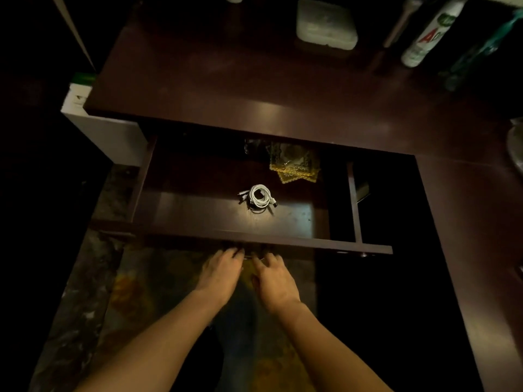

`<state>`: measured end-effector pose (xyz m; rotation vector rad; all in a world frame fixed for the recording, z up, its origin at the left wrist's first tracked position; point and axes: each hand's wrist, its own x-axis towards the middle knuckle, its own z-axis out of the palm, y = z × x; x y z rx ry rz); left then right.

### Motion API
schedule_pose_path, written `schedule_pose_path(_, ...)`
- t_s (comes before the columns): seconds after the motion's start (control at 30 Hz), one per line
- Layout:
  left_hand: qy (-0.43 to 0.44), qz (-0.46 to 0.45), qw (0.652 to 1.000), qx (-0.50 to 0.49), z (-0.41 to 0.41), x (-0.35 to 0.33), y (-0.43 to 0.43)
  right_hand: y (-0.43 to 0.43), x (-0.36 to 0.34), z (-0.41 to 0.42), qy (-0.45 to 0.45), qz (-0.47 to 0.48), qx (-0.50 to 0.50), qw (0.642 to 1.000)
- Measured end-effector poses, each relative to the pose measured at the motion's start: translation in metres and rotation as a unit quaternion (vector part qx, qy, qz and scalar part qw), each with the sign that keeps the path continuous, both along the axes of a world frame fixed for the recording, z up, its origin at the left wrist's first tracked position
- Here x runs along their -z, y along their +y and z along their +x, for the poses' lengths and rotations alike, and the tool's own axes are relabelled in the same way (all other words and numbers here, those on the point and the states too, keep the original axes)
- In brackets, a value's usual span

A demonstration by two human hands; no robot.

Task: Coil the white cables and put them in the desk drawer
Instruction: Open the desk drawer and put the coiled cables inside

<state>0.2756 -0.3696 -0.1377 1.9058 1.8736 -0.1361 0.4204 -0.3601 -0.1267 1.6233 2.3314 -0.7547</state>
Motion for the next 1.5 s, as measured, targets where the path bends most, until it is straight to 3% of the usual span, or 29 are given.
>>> schedule_pose_path(0.23,0.001,-0.108,0.994,-0.003,-0.007,0.023,0.03,0.03,0.023,-0.011,-0.044,-0.01,0.025,0.999)
schedule_pose_path(0.4,0.009,-0.135,0.988,0.08,-0.022,0.031,0.063,0.065,0.026,-0.014,-0.046,-0.044,0.044,0.997)
schedule_pose_path(0.5,-0.005,-0.151,0.988,0.045,-0.026,0.024,0.094,0.095,0.023,-0.02,-0.034,-0.032,0.064,0.997)
schedule_pose_path(0.8,0.057,-0.113,0.989,0.071,-0.031,0.012,0.177,0.175,0.016,-0.041,-0.007,-0.011,0.12,0.993)
schedule_pose_path(1.13,0.04,-0.077,0.995,0.058,-0.039,0.014,0.229,0.232,0.022,-0.042,-0.015,-0.017,0.105,0.994)
schedule_pose_path(1.5,-0.005,-0.145,0.989,-0.029,-0.039,0.0,0.272,0.275,0.017,-0.04,-0.024,-0.031,0.043,0.998)
